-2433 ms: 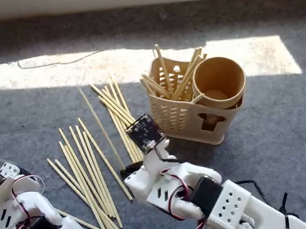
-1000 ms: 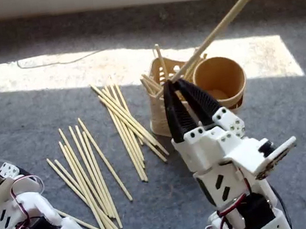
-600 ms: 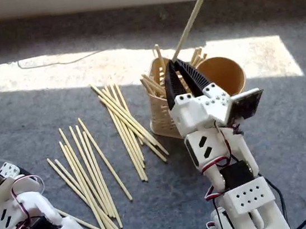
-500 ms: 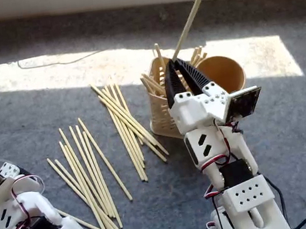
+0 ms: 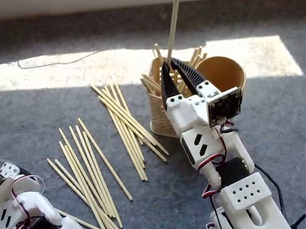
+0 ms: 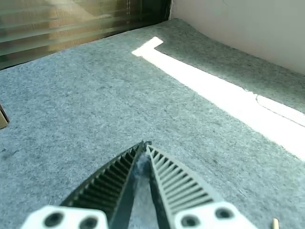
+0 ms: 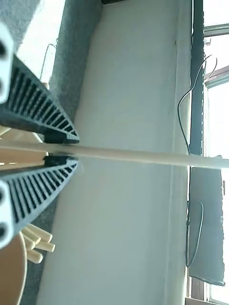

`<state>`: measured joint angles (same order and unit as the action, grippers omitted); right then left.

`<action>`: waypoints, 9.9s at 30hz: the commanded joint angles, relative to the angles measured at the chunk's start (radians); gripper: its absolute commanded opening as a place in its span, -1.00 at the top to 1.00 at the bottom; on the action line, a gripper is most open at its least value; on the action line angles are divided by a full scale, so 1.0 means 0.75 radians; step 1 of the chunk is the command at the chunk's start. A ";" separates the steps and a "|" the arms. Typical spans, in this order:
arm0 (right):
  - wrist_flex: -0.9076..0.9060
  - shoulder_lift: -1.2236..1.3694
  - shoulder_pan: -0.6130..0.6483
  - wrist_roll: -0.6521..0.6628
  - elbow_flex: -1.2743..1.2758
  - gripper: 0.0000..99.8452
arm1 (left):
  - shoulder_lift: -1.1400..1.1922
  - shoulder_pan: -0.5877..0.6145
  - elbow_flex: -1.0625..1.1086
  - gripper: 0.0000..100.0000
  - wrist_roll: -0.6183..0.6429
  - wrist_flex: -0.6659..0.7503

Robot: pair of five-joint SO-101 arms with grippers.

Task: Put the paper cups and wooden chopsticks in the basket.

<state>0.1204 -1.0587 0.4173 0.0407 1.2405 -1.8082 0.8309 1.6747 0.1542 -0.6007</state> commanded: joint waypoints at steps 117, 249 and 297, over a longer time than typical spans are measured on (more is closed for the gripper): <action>-0.725 1.190 0.643 0.068 -0.402 0.94 | -0.009 -0.028 0.017 0.96 0.006 0.020; -0.048 -0.486 0.058 -0.065 0.089 0.99 | -0.009 -0.075 0.019 0.96 0.002 0.020; -0.148 -0.357 -0.042 -0.063 0.107 0.77 | -0.009 -0.077 0.019 0.96 0.002 0.020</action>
<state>0.1297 -1.1999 0.3759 -0.0054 1.3234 -1.8082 0.7986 1.6747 0.1542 -0.6007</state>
